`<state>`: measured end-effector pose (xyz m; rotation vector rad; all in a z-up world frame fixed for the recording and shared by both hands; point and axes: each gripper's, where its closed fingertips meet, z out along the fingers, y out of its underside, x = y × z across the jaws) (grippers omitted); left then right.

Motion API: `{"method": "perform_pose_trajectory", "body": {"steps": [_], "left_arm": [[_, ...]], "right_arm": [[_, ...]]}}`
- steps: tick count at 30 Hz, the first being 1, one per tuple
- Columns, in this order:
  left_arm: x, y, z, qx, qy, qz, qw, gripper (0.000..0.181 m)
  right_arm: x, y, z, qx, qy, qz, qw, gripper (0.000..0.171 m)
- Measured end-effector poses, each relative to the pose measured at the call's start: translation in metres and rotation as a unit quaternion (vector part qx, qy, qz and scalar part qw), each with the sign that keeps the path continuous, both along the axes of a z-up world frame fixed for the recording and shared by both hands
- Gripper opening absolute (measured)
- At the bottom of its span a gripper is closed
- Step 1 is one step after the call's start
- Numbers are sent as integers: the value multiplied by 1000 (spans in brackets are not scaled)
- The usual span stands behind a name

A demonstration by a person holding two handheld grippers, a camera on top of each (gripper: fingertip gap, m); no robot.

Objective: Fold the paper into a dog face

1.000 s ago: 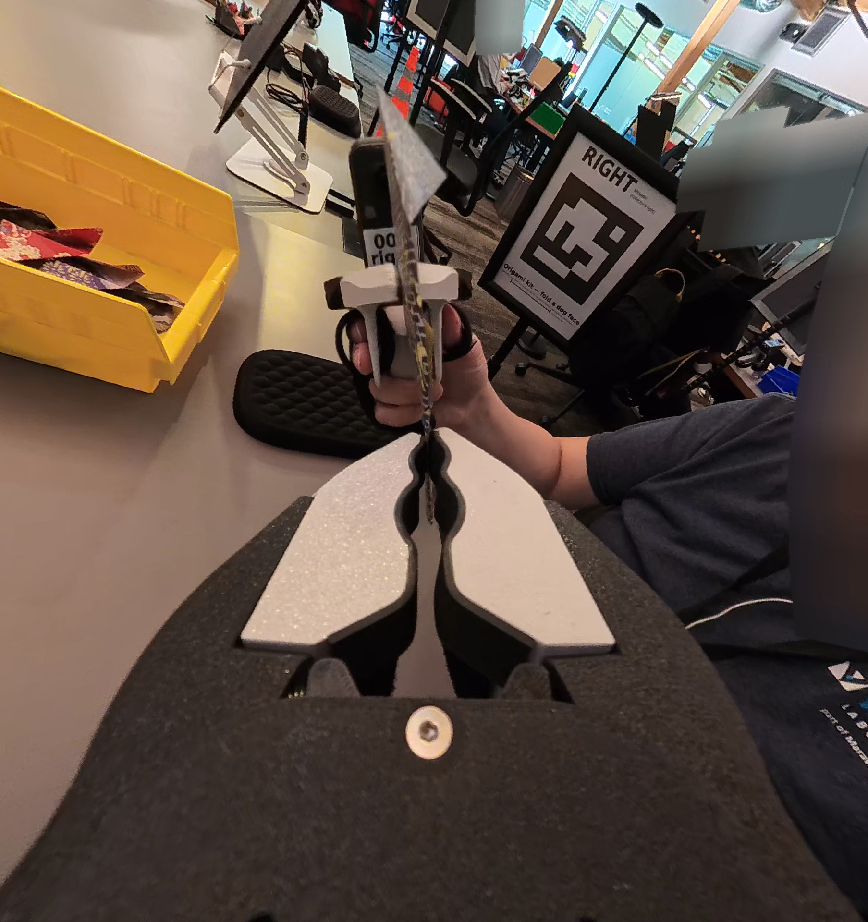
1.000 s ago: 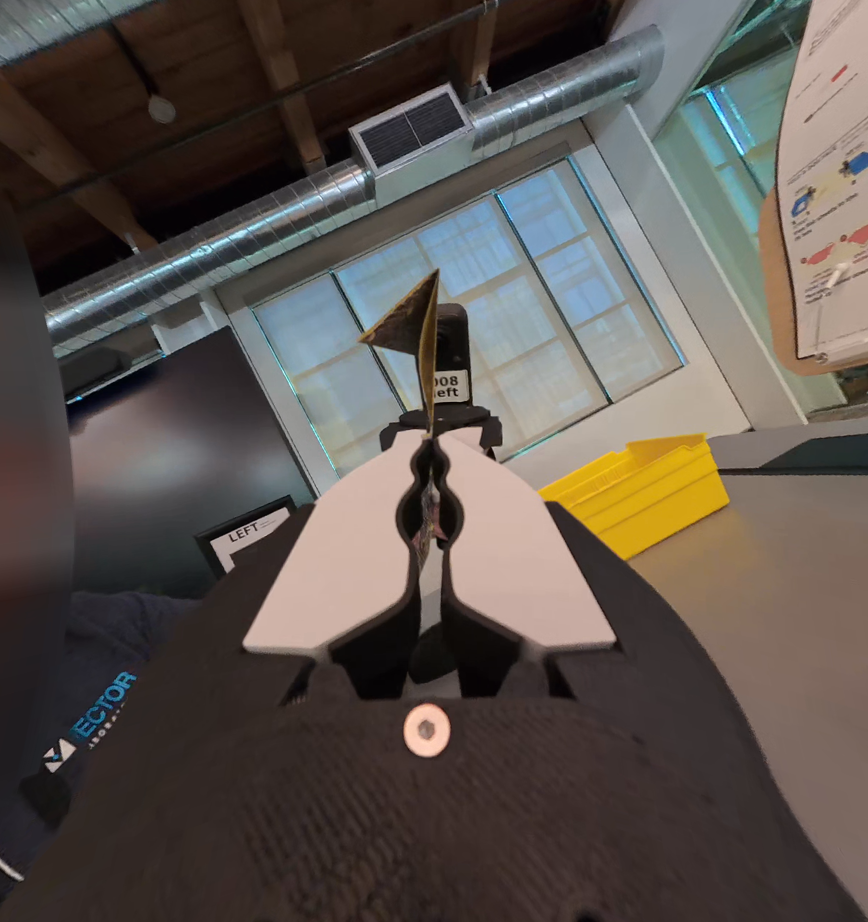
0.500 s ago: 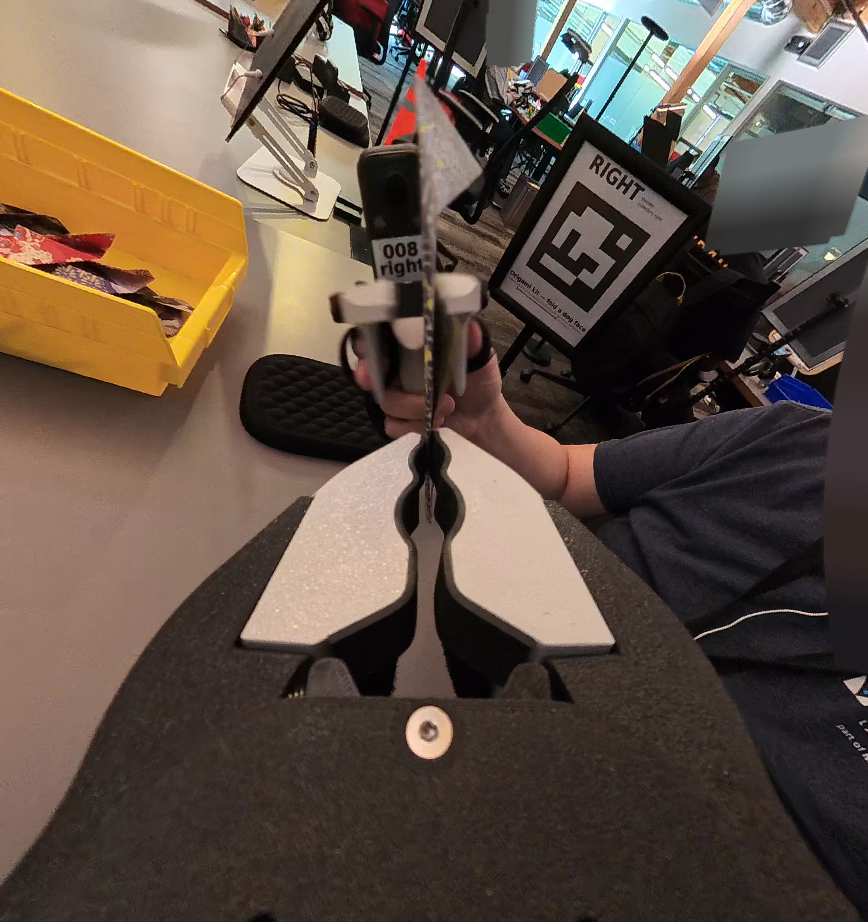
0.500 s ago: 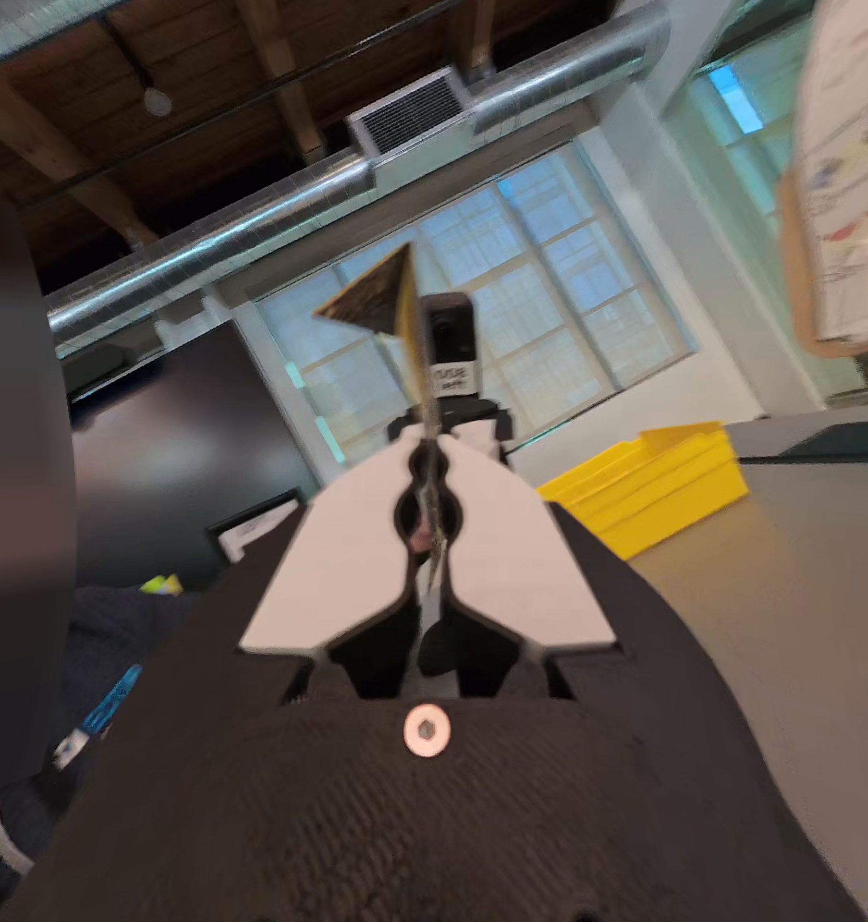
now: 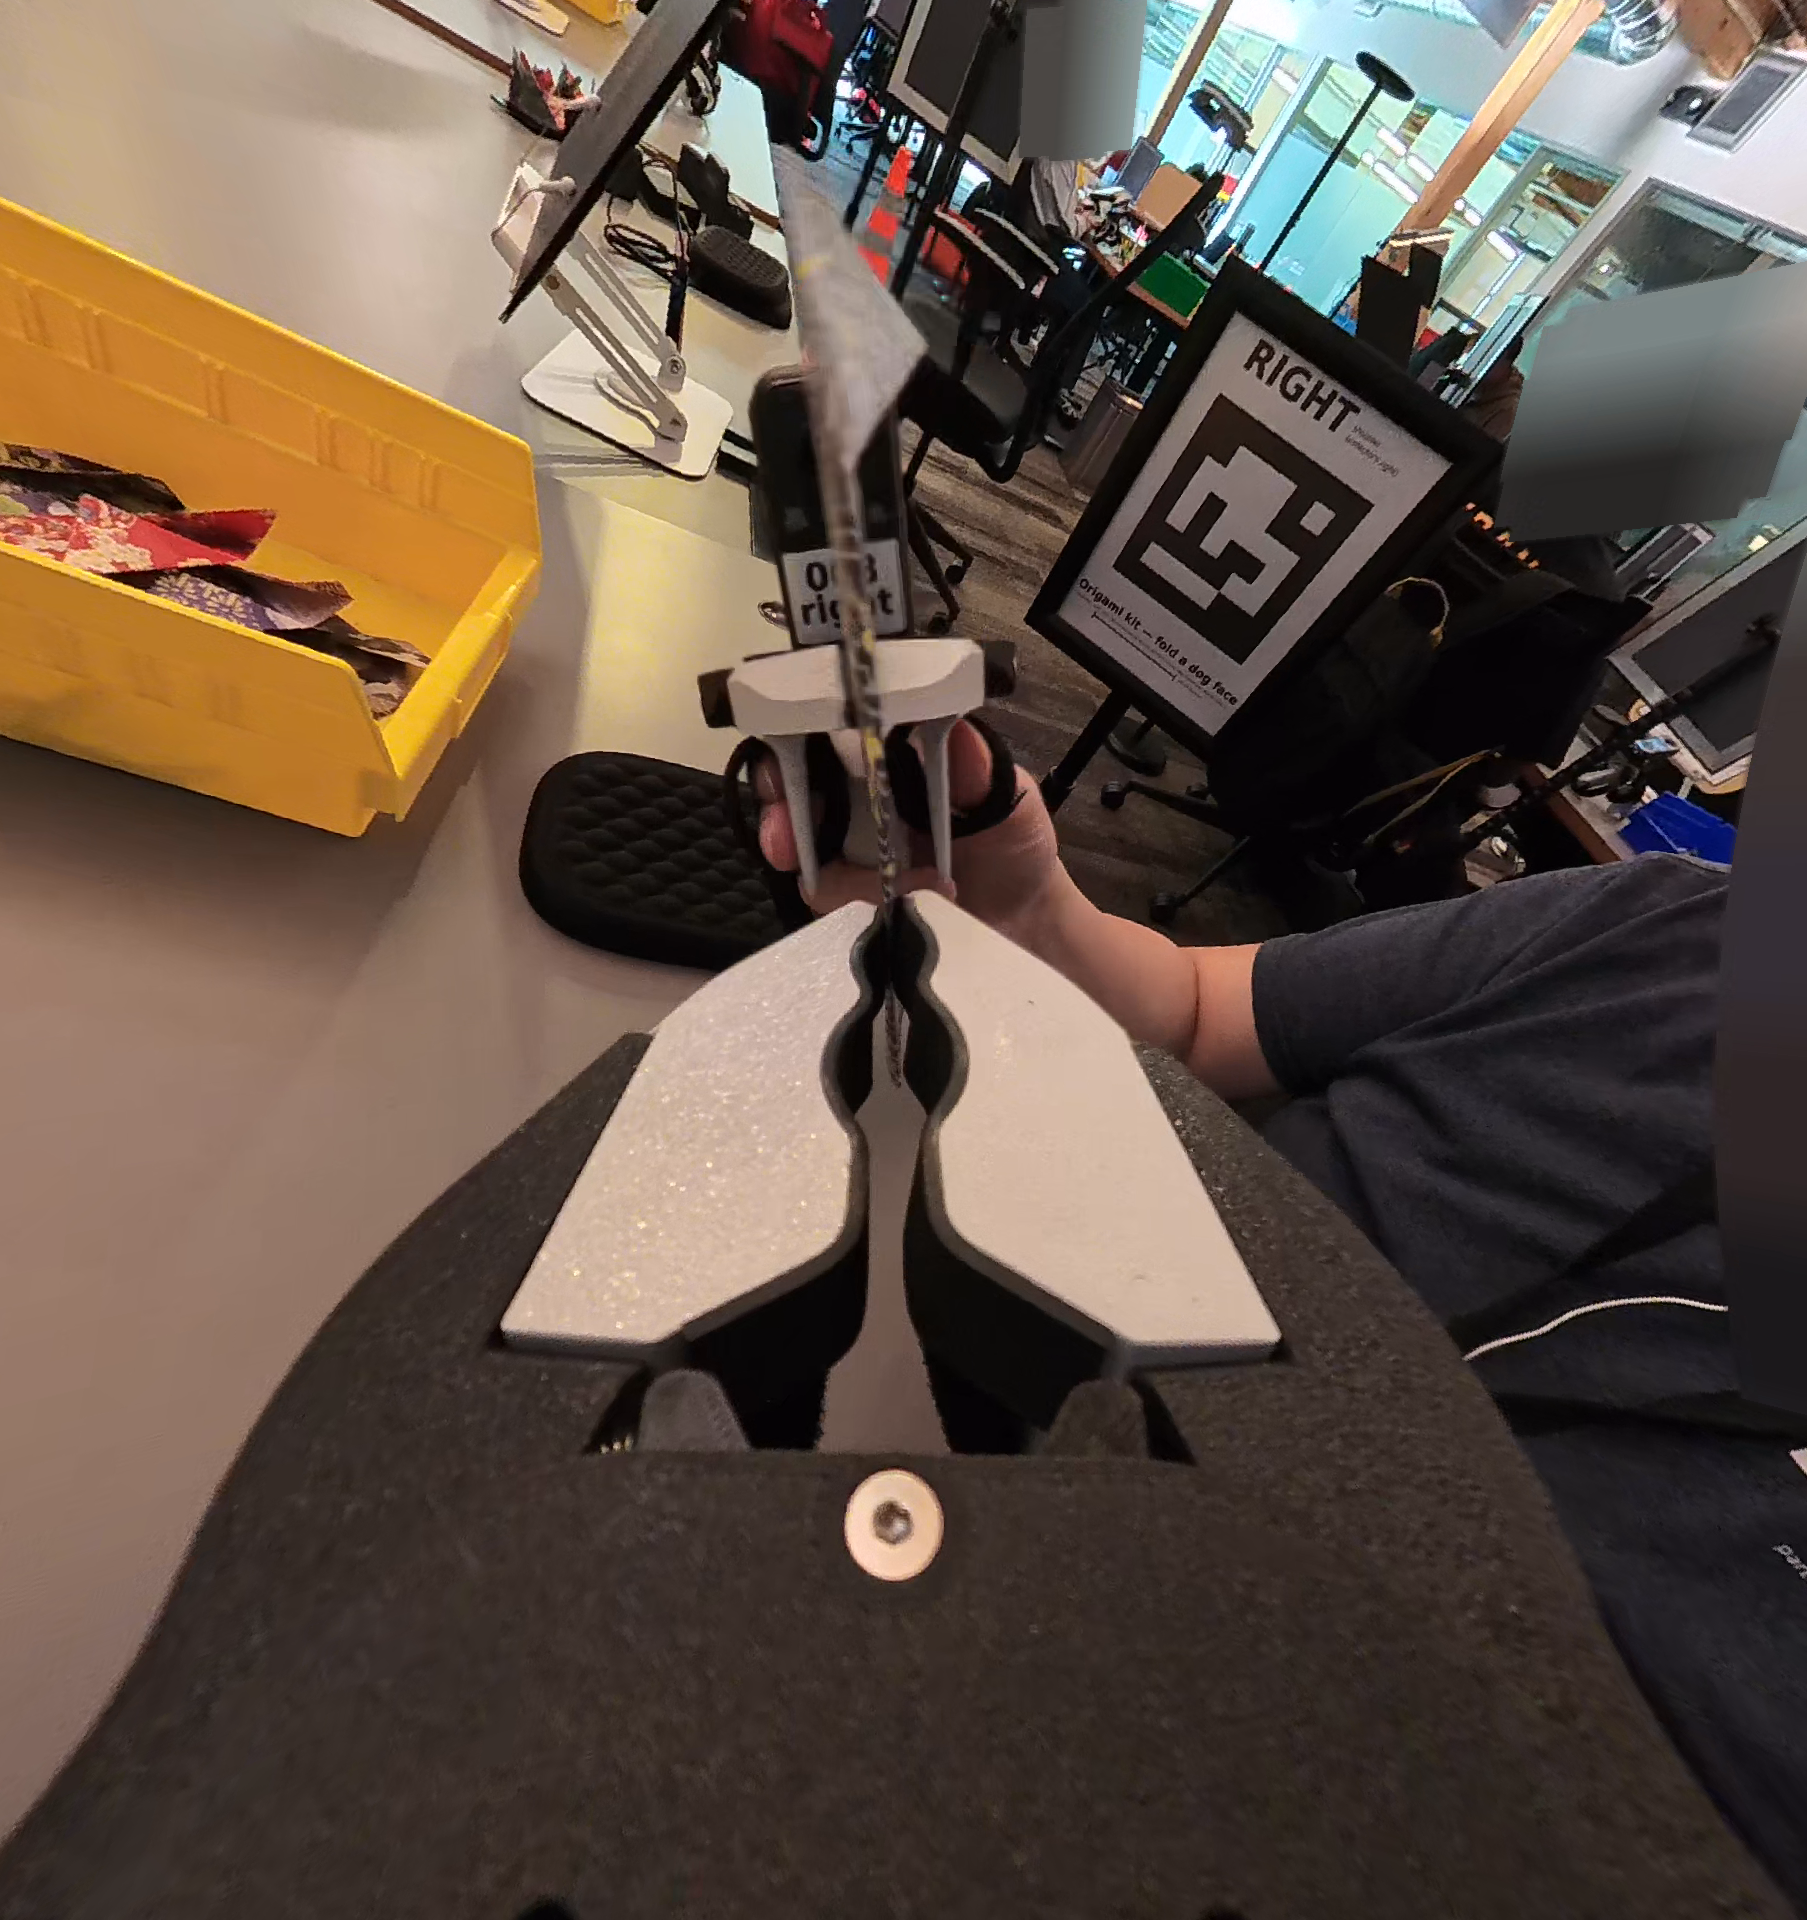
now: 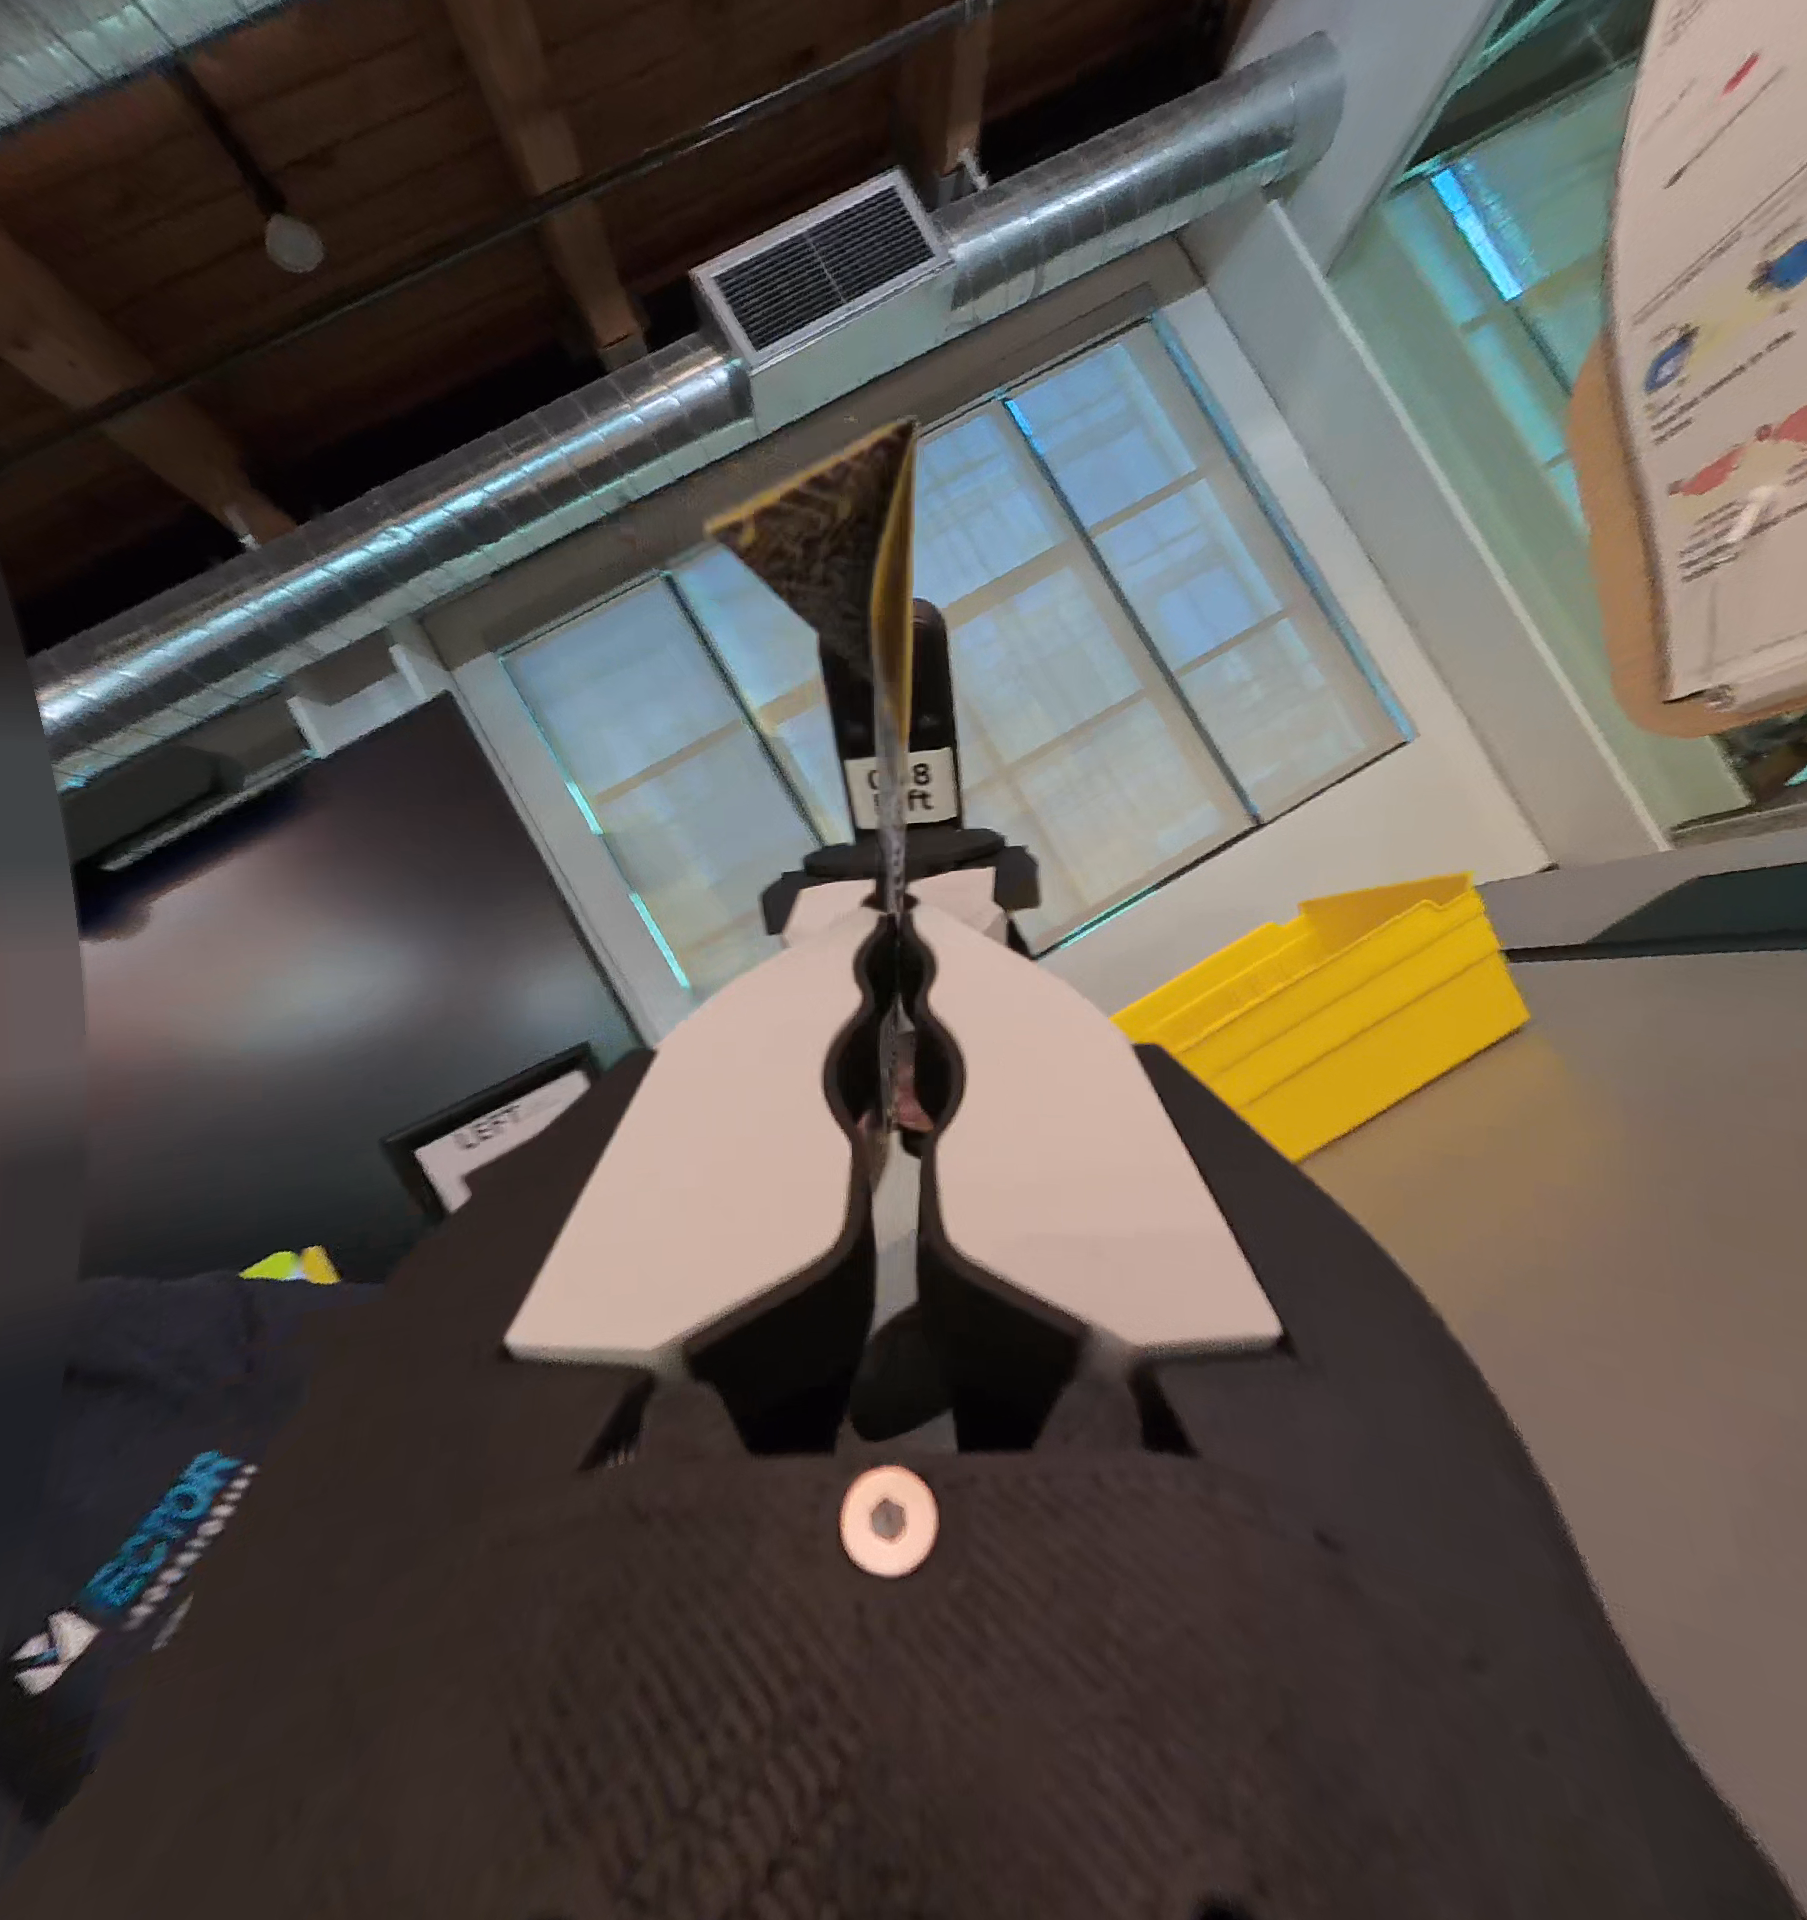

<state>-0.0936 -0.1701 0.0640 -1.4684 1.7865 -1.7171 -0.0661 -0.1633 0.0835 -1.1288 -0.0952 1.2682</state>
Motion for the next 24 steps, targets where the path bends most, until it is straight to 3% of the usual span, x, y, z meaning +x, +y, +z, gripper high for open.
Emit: {"method": "perform_pose_trajectory", "body": {"steps": [1, 2, 4, 7, 8, 10, 18, 20, 21, 24], "left_arm": [[0, 0, 0, 0, 1, 0, 1000, 0], [0, 0, 1, 0, 0, 0, 1000, 0], [1, 0, 0, 2, 0, 2, 1000, 0], [1, 1, 0, 6, 0, 6, 1000, 0], [2, 2, 1, 4, -2, 9, 1000, 0], [2, 3, 2, 1, -5, 12, 1000, 0], [2, 5, 2, 3, -5, 19, 1000, 0], [2, 5, 4, -3, -9, 21, 1000, 0], [2, 6, 5, -5, -11, 23, 1000, 0], [2, 7, 4, 0, -11, 26, 1000, 0]], "right_arm": [[0, 1, 0, 1, -7, -11, 1000, 2], [1, 2, 1, 0, -2, -14, 1000, 14], [-2, -2, 3, 8, 4, 2, 1000, 1], [0, 1, 2, 4, -4, -12, 1000, 1], [-1, 1, 2, -1, 4, -4, 1000, 15], [-6, -2, 1, 4, 8, 19, 1000, 1], [-5, 1, -3, -1, 9, 7, 1000, 1], [-6, 2, -3, -5, 15, 13, 1000, 14], [-9, -1, -3, 3, 11, 23, 1000, 1], [-9, 1, -6, -3, 5, 11, 1000, 2]]}}
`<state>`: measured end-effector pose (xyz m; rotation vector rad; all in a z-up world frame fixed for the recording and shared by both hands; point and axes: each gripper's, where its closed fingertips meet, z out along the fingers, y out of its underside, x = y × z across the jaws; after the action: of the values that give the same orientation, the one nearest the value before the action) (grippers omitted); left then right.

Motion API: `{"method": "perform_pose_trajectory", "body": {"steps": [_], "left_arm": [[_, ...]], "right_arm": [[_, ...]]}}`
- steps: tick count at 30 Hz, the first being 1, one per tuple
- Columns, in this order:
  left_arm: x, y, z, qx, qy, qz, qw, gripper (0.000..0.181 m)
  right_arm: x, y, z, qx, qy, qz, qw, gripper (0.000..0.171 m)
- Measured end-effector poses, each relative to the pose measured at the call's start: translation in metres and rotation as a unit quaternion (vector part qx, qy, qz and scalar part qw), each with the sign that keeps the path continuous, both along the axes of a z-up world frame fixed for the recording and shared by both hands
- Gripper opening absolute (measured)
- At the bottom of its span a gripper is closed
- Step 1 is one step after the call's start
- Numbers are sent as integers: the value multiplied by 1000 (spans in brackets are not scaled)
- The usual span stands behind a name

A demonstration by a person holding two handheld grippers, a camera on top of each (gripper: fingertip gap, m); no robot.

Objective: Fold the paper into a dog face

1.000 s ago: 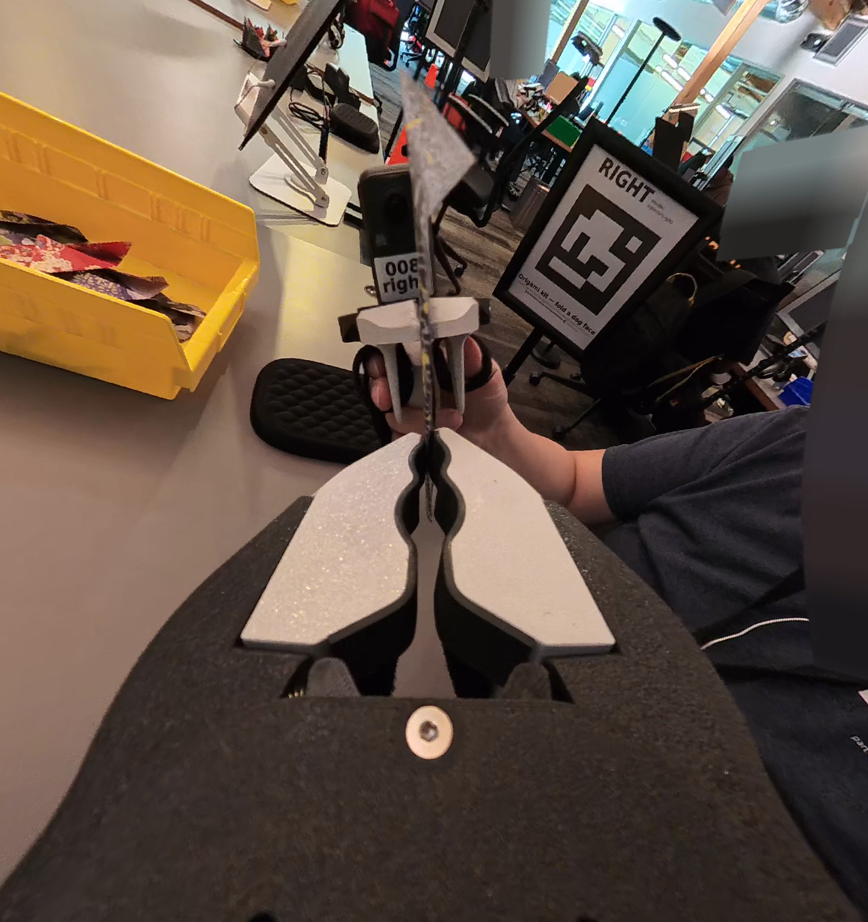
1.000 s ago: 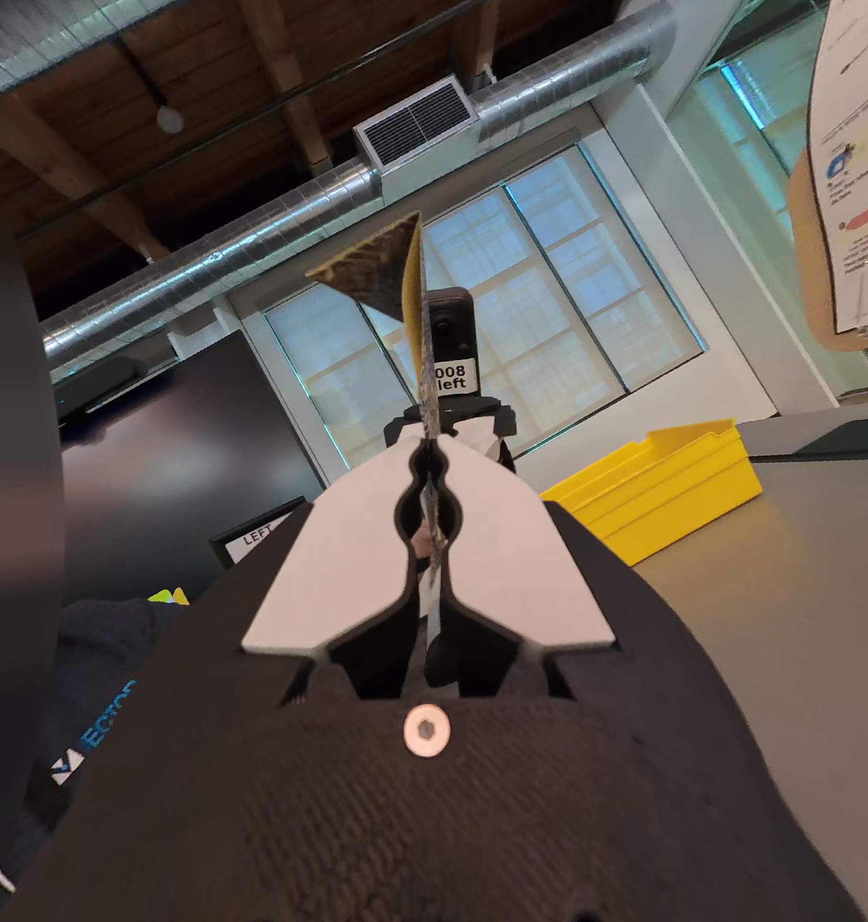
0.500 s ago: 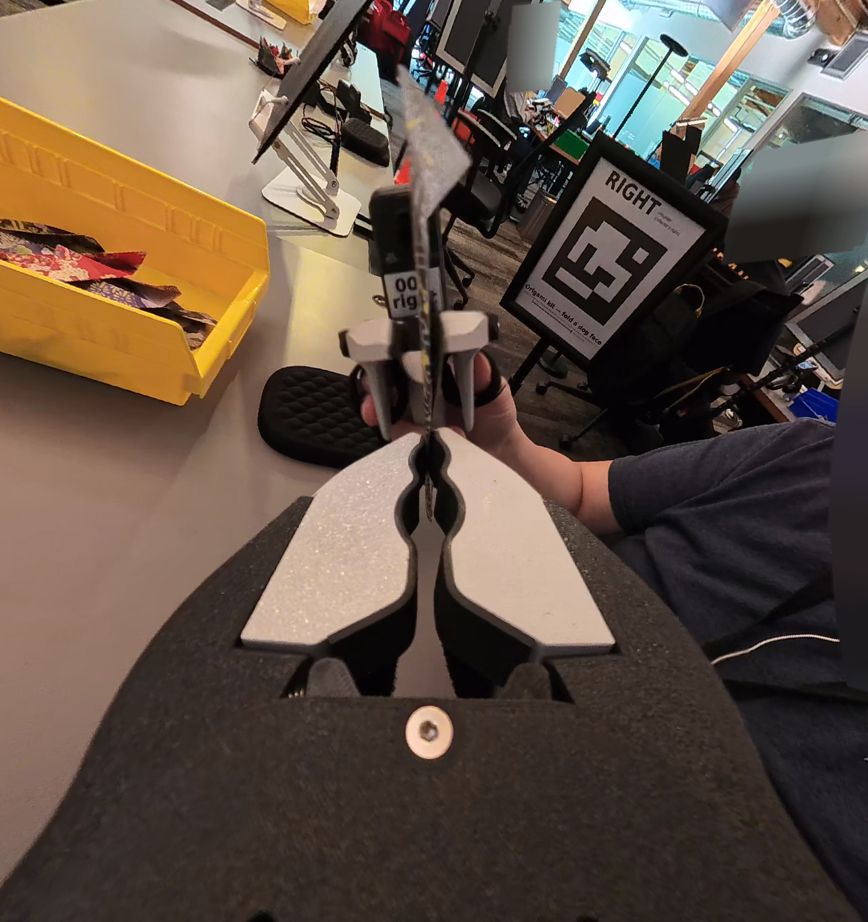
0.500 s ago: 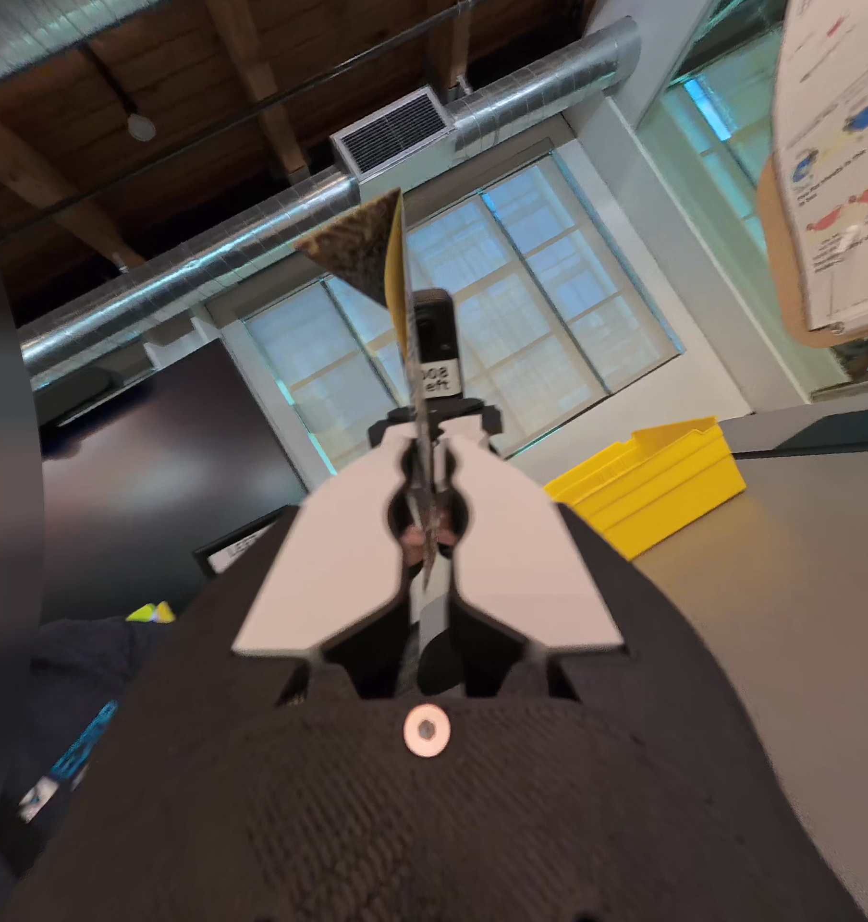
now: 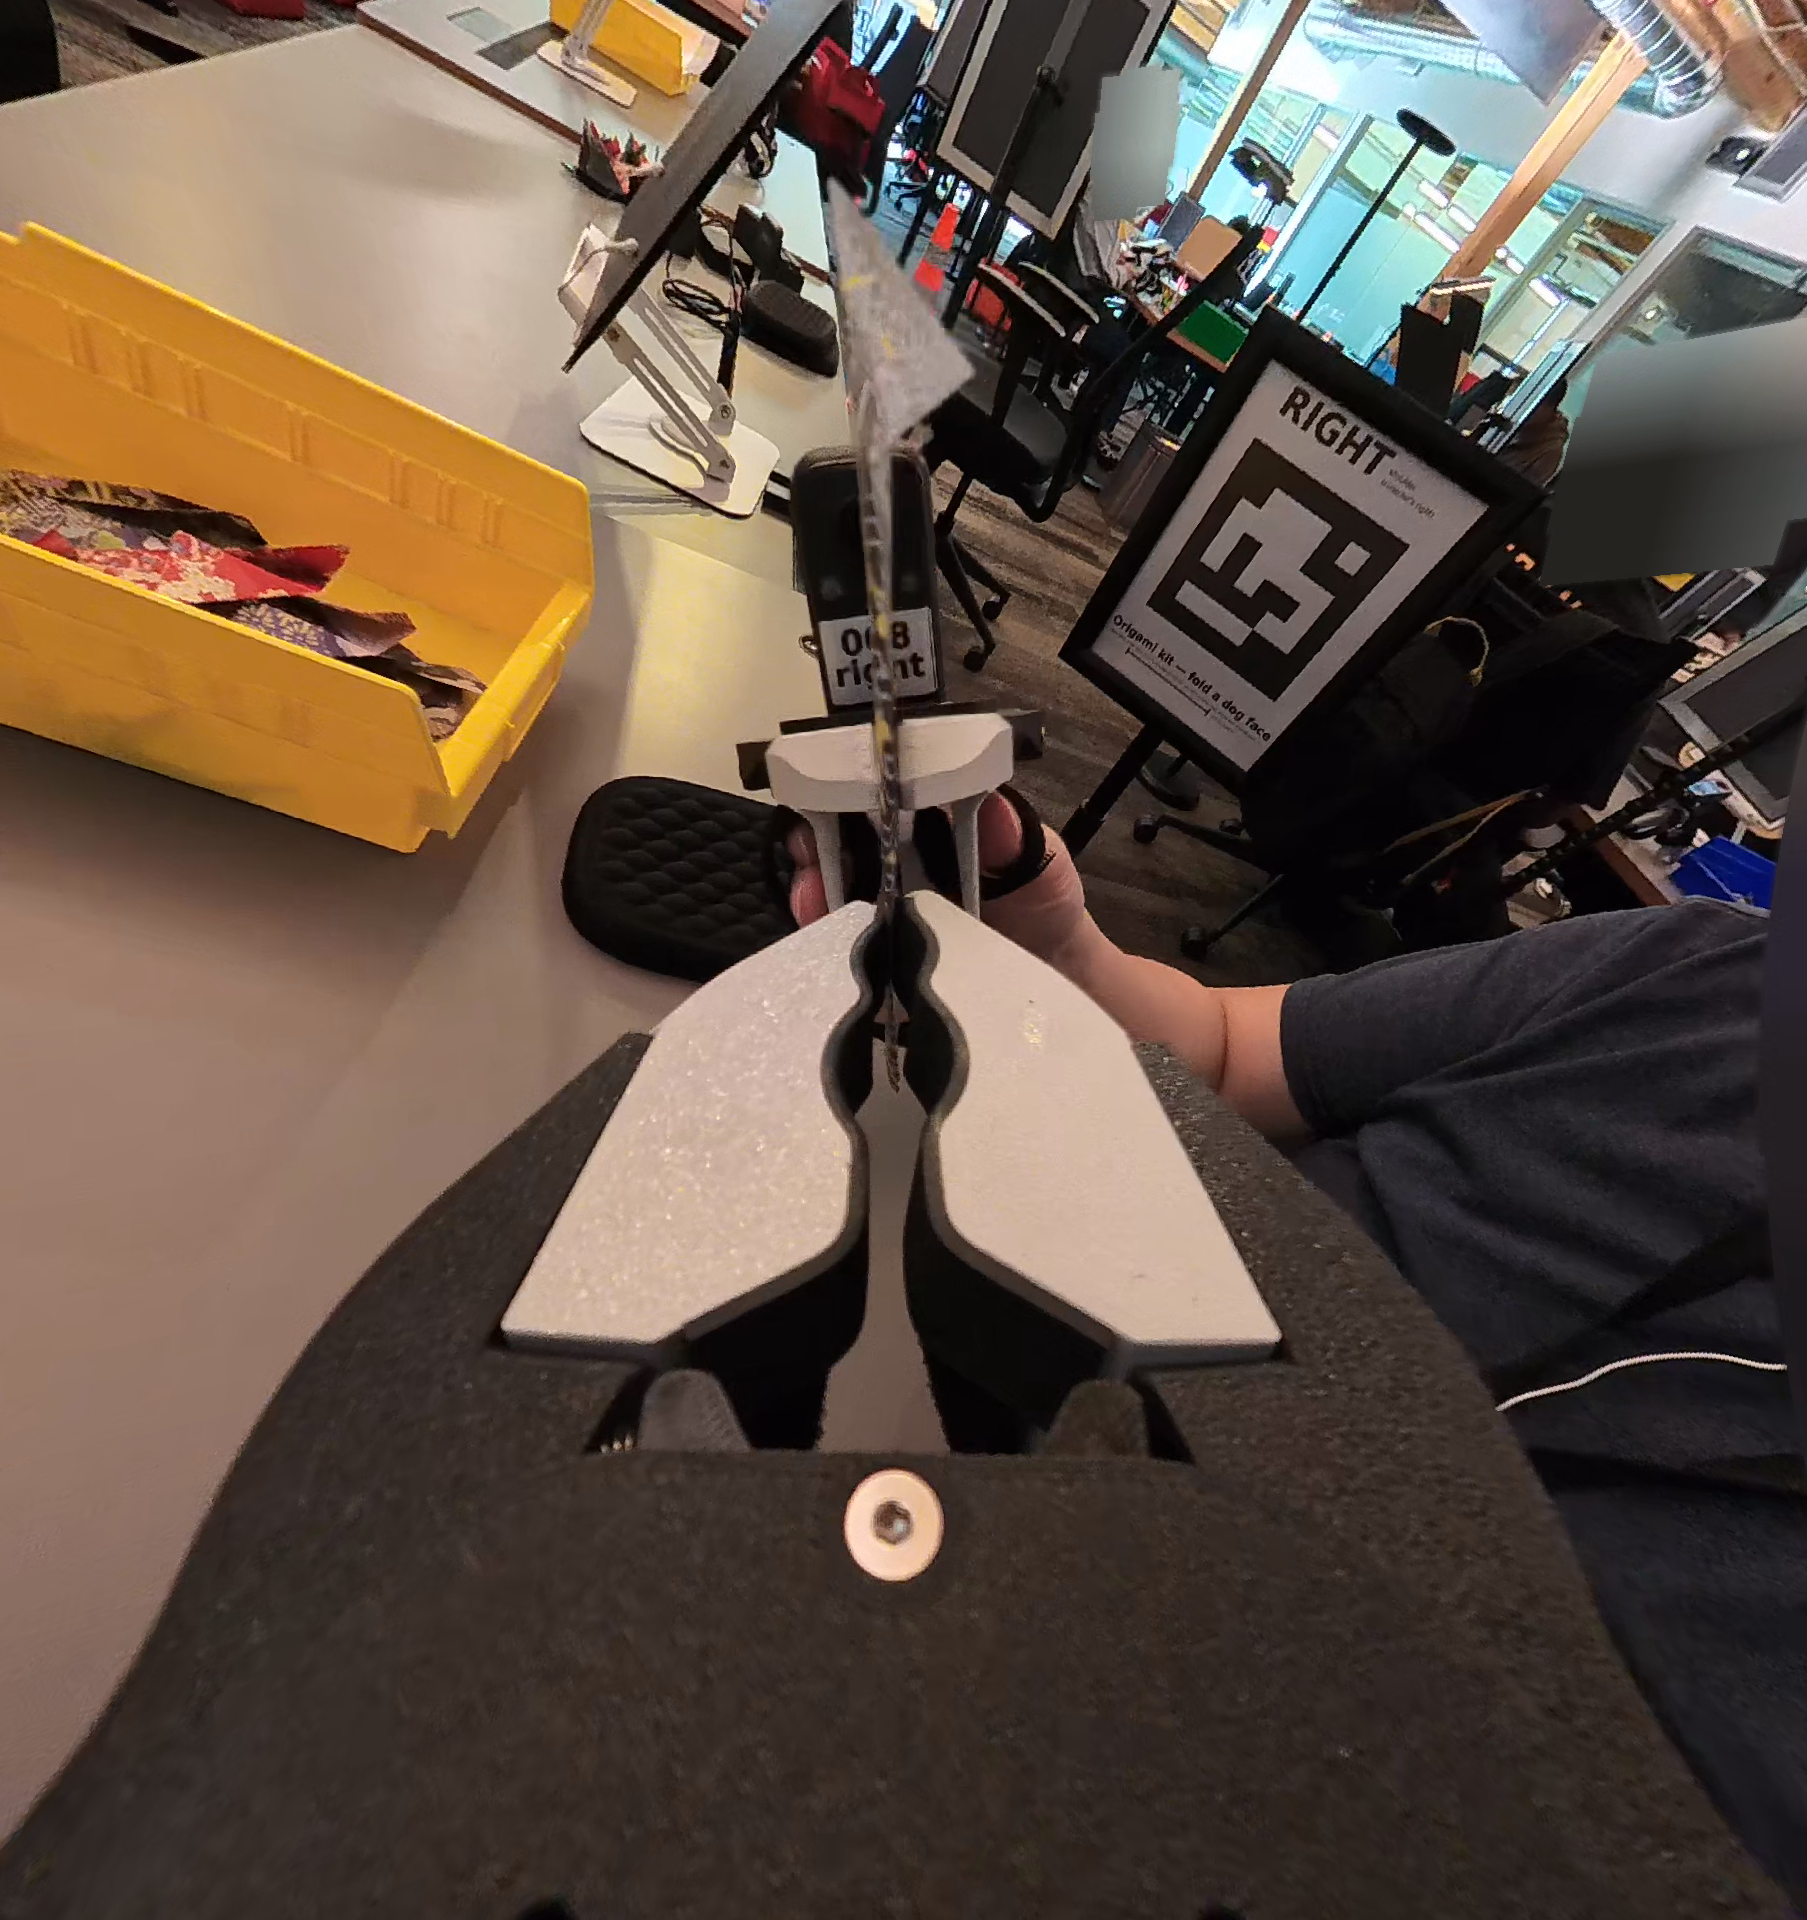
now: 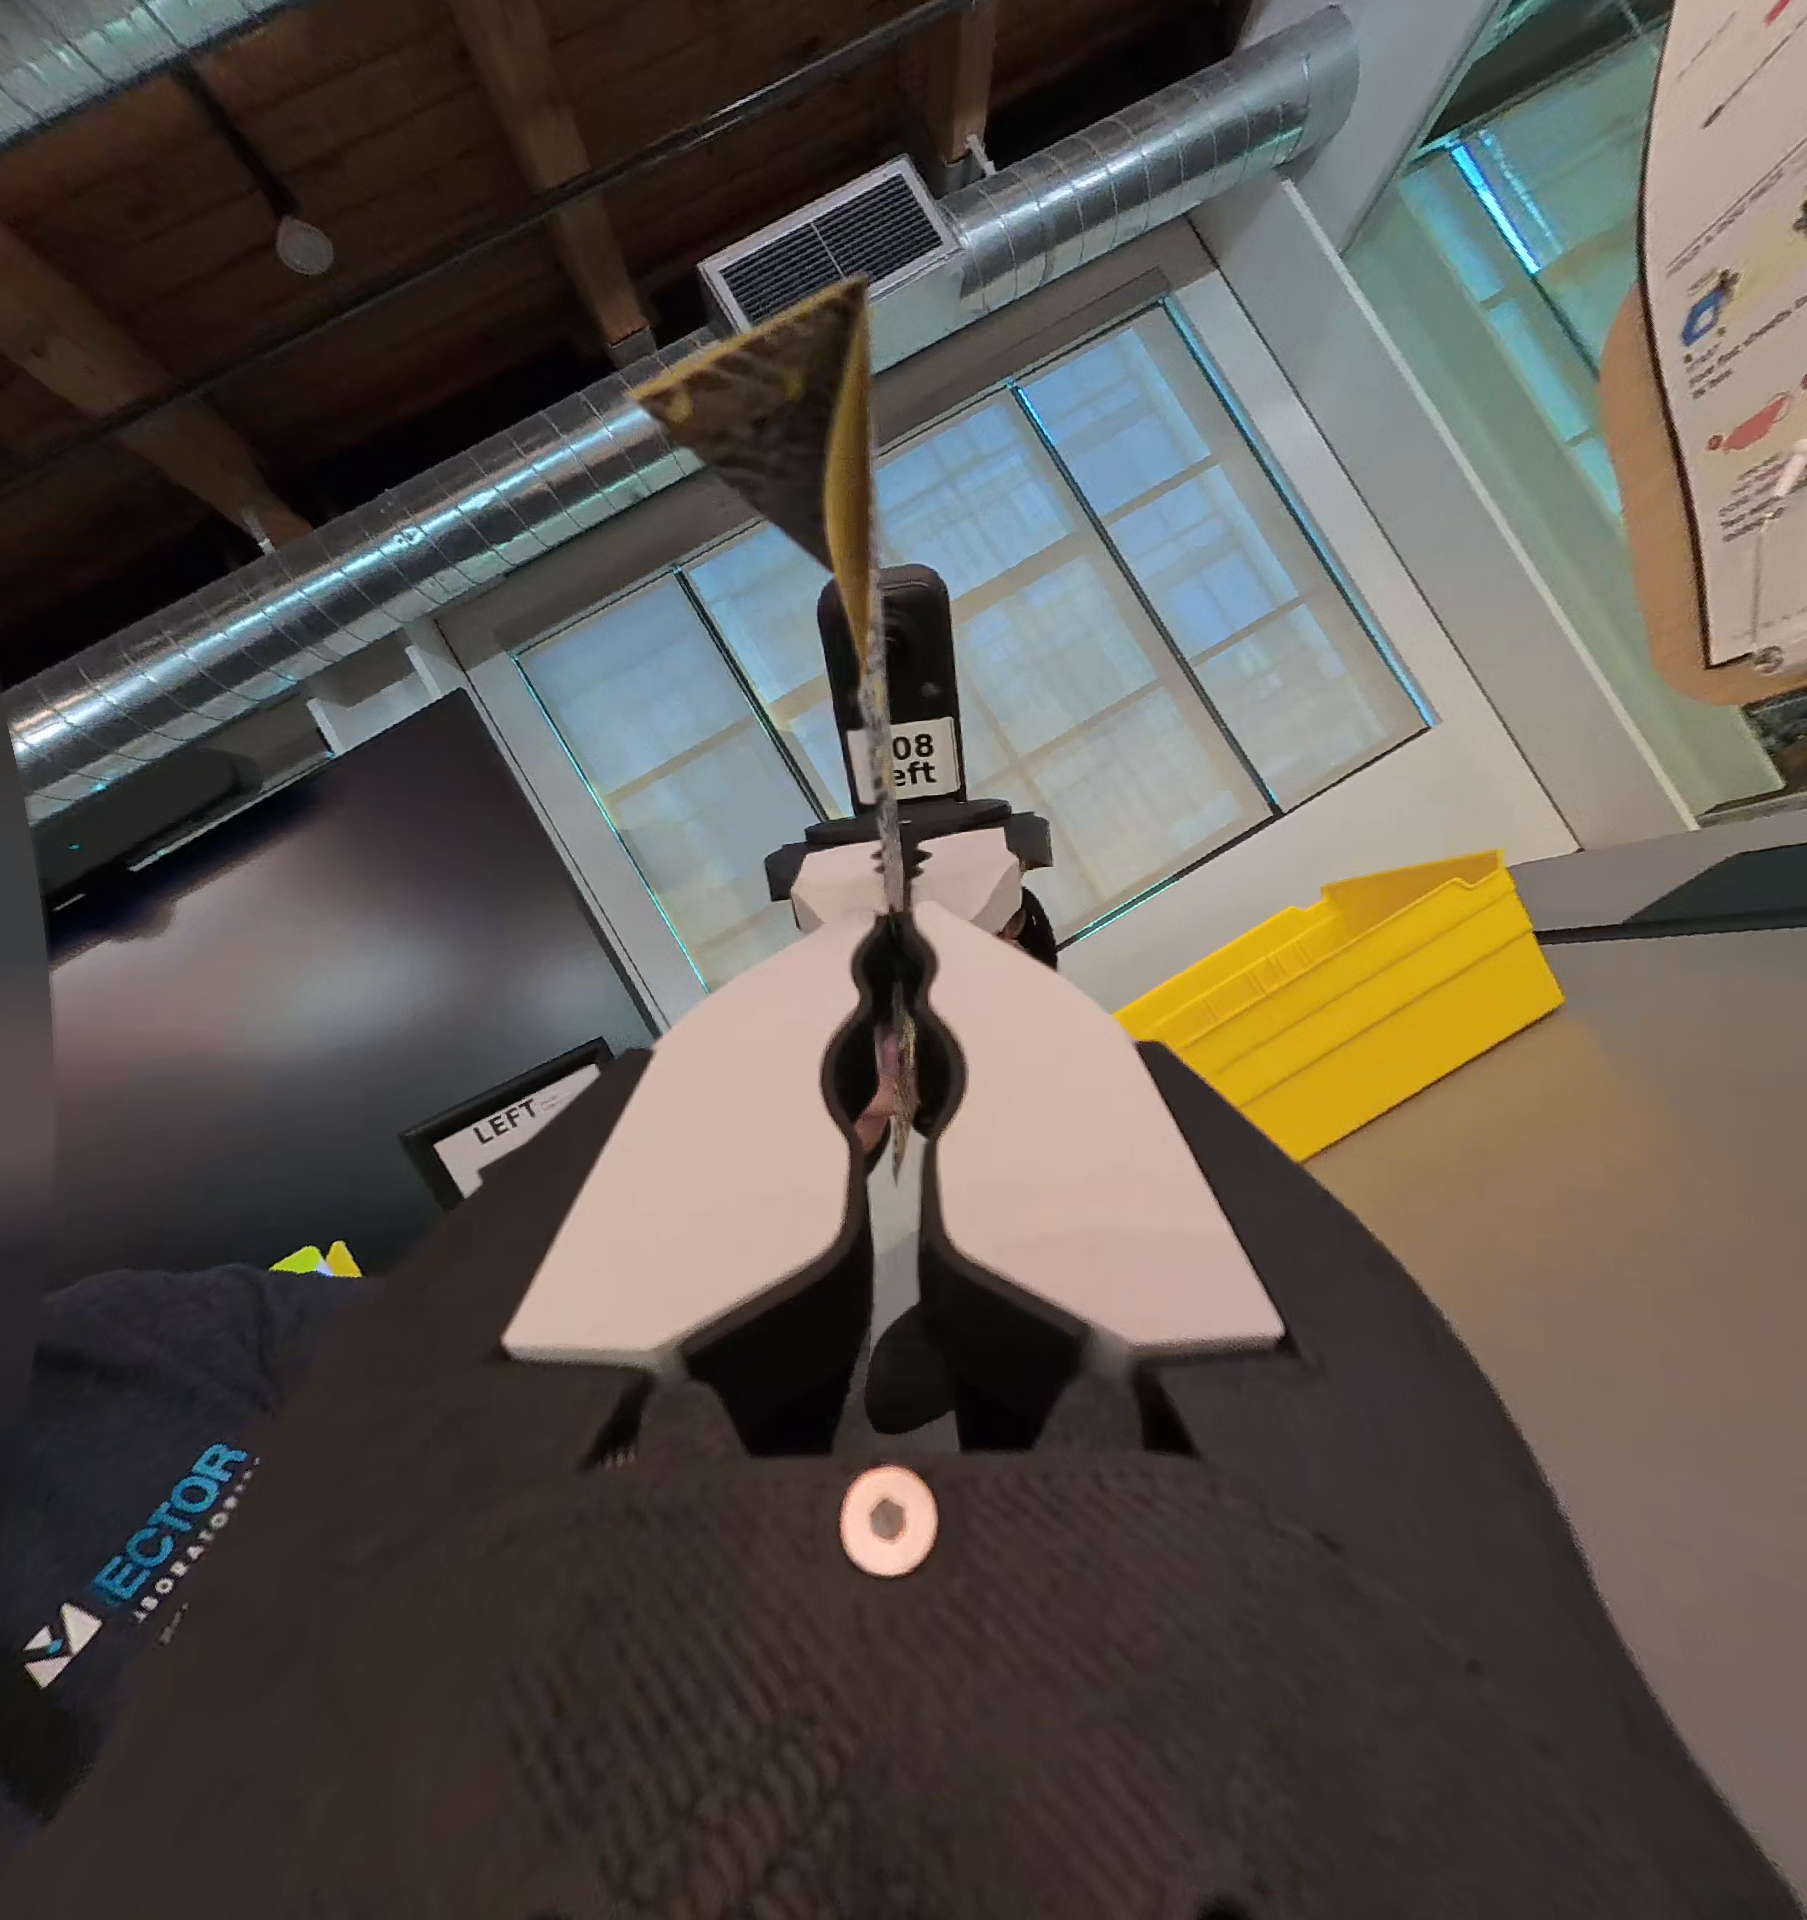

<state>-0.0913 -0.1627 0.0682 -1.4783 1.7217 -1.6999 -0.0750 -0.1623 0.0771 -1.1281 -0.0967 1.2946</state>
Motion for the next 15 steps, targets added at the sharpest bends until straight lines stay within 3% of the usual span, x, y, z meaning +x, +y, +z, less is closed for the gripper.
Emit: {"method": "perform_pose_trajectory", "body": {"steps": [1, 3, 6, 7, 8, 10, 14, 15], "left_arm": [[0, 0, 1, -5, -3, 0, 1000, 0], [0, 0, 5, -15, -10, 0, 1000, 0], [1, 1, 3, -9, -7, 3, 1000, 0], [1, 0, 3, -12, -9, 2, 1000, 0], [1, 1, 5, -16, -11, 2, 1000, 0], [0, 2, 6, -18, -12, 4, 1000, 0], [-2, 4, 3, -19, -3, 4, 1000, 0], [-3, 6, 1, -18, 5, 6, 1000, 0]], "right_arm": [[0, 1, -2, -5, 0, -2, 1000, 15], [-4, -2, -4, -3, 0, 12, 1000, 1], [-5, -3, -6, 2, -1, 6, 1000, 1], [-4, -3, -6, 6, 1, 2, 1000, 5], [-3, -1, -7, -2, 6, -3, 1000, 21], [-8, -3, -10, 4, -3, 17, 1000, 1], [-6, 3, -15, -6, 11, 10, 1000, 9], [-10, 2, -19, -7, -5, 18, 1000, 1]]}}
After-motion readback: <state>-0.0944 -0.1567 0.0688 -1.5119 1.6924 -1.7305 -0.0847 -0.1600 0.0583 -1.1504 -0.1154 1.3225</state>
